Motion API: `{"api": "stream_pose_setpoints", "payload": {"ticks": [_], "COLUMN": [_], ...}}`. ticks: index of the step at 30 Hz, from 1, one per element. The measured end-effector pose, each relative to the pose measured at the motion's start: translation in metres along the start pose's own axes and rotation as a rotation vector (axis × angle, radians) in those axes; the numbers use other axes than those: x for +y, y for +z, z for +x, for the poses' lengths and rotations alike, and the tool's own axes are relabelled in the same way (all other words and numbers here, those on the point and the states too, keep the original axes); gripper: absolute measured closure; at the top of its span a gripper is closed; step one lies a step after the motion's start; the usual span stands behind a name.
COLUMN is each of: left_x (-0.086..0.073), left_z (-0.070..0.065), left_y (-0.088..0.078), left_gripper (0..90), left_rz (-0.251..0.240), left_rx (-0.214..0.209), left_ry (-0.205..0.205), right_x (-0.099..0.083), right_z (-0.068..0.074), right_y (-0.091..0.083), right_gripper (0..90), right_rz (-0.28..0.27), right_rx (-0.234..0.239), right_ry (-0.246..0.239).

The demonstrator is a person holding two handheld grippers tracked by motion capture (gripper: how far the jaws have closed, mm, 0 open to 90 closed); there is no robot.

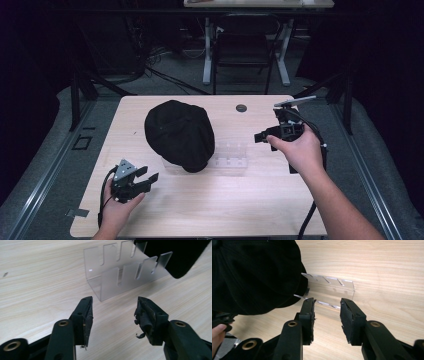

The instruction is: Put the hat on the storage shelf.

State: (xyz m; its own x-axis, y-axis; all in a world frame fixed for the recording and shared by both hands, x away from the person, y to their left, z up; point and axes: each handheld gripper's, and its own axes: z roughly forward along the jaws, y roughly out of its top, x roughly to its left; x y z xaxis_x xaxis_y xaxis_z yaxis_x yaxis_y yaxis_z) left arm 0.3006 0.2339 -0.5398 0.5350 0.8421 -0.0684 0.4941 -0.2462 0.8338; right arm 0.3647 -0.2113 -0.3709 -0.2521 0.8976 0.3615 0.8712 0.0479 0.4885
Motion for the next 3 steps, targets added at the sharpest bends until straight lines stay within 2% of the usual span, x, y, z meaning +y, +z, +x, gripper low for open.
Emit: {"api": "stream_pose_setpoints", "payload": {"ticks": [3], "left_x": [0.0], "left_z": [-0.0049], "left_y": [0.0015], "left_gripper": [45.3], "left_rz": [-0.016], "left_rx": [-0.04], "left_ry": [0.009], "right_x": [-0.0067], "right_z": [-0.0015], "right_y": [-0.0011], "right_gripper": [61.0], "right_rz": [-0.015], "right_rx": [0.0], "right_ry": [-0.01]}}
